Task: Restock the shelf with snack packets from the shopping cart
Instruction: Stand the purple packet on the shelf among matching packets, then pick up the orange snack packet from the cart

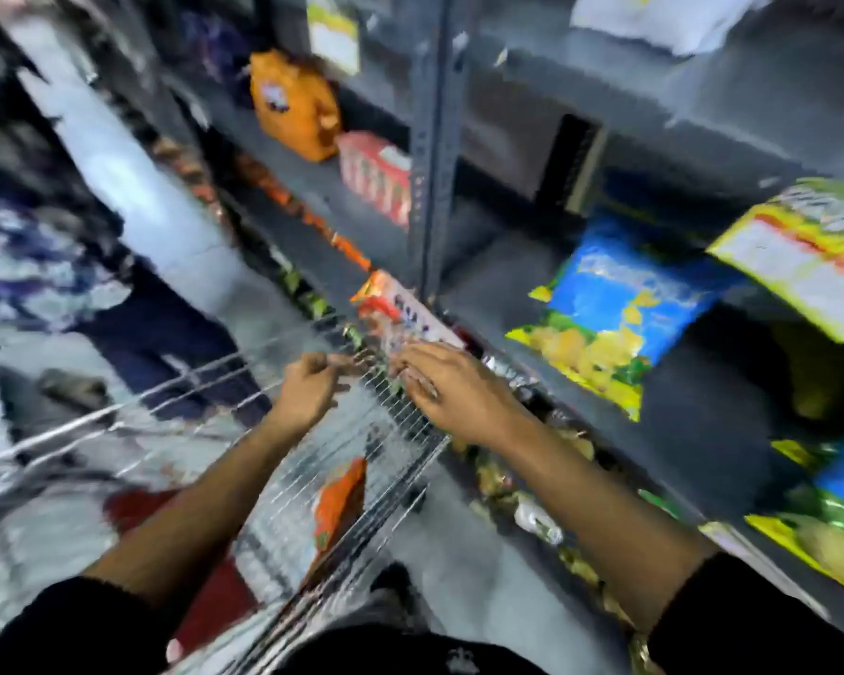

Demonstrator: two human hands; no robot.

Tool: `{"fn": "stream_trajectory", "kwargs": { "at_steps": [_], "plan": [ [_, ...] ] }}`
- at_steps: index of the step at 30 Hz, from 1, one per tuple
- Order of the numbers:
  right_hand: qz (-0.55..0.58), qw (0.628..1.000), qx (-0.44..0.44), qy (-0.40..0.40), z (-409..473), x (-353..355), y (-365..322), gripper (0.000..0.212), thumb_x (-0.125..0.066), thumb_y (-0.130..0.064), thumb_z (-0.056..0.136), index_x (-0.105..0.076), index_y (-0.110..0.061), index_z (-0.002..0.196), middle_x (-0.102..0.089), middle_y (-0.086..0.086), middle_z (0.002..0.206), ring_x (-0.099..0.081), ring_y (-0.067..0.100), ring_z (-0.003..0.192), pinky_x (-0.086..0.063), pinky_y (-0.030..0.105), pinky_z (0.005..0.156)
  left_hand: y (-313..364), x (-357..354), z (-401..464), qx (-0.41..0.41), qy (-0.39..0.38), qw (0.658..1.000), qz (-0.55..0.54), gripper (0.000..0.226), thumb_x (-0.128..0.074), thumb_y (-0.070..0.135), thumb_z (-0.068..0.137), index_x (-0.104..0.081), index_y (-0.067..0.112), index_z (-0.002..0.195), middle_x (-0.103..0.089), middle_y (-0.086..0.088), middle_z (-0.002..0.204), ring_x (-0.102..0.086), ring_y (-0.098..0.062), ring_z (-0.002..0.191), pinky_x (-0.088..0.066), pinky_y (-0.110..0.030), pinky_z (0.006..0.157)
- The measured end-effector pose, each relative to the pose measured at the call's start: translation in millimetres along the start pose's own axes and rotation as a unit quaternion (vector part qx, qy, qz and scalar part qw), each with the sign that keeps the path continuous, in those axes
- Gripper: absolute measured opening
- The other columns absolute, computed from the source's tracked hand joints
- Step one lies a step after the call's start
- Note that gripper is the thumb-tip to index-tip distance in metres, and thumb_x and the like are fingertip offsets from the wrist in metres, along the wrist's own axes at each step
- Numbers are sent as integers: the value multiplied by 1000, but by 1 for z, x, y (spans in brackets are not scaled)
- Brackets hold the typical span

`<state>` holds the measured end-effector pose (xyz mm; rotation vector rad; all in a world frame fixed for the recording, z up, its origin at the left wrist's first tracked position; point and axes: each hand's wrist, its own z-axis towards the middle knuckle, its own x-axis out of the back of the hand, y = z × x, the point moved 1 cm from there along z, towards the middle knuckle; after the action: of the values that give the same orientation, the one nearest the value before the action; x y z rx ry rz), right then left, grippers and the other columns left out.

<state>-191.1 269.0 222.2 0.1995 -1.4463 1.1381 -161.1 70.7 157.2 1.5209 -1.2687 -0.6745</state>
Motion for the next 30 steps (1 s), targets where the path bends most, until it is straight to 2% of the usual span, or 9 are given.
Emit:
{"fn": "stream_trajectory", "kwargs": {
  "at_steps": [2,5,8,11,14,17,21,26,30],
  "plan": [
    [-7,987,-53,-154,10,-44,11,30,-55,0,87,-67,-10,113,-69,11,116,-61,27,112,-47,35,93,-68,27,1,87,-24,992,89,21,-51,9,92,-63,2,108,-68,-13,97,-65,-29,89,-52,-38,83],
    [-38,946,-82,-312,21,-109,28,45,-49,5,82,-64,-16,120,-66,10,123,-60,27,115,-48,31,86,-144,49,-14,184,-100,962,173,19,-58,12,89,-65,2,103,-67,-17,101,-65,-28,86,-47,-28,76],
    [-74,920,-65,-379,26,-161,35,51,-50,6,82,-61,-22,123,-62,8,131,-58,29,120,-51,40,92,-192,49,-29,248,-213,918,223,26,-59,6,84,-66,-4,107,-66,-29,115,-62,-44,108,-43,-29,76],
    [-112,893,-37,-435,30,-204,40,50,-53,5,84,-62,-23,124,-65,10,127,-63,32,112,-54,38,86,-217,41,-39,238,-299,864,327,27,-61,27,83,-72,11,103,-70,-16,112,-64,-32,107,-48,-28,78],
    [-164,860,-32,-482,33,-236,44,45,-56,0,85,-65,-26,120,-66,13,127,-64,35,112,-53,43,94,-225,40,-36,217,-291,855,370,31,-58,35,84,-71,10,97,-73,-16,103,-68,-31,97,-51,-30,74],
    [-194,853,-19,-484,34,-251,43,32,-56,-3,85,-71,-23,105,-72,10,110,-68,33,103,-51,48,94,-228,47,-33,185,-220,886,364,38,-62,40,80,-64,15,109,-72,-10,108,-68,-27,94,-52,-29,76],
    [-202,867,13,-455,41,-252,40,27,-57,-6,85,-74,-19,101,-73,11,91,-69,31,85,-51,35,72,-227,52,-34,145,-230,888,372,48,-64,43,81,-57,18,122,-70,-11,111,-66,-25,97,-44,-24,77],
    [-149,915,-23,-375,52,-208,33,16,-66,-16,84,-73,-21,97,-73,4,82,-67,25,74,-53,31,65,-174,93,-6,62,-233,883,403,24,-55,3,81,-71,5,99,-72,-18,93,-62,-18,83,-41,-23,68],
    [-79,945,-107,-298,52,-125,33,17,-68,-18,83,-74,-24,97,-67,-2,74,-68,21,76,-45,27,61,-72,109,16,-61,-253,882,394,21,-56,-9,77,-73,-1,87,-67,1,74,-56,11,63,-35,2,58]
  ]
}}
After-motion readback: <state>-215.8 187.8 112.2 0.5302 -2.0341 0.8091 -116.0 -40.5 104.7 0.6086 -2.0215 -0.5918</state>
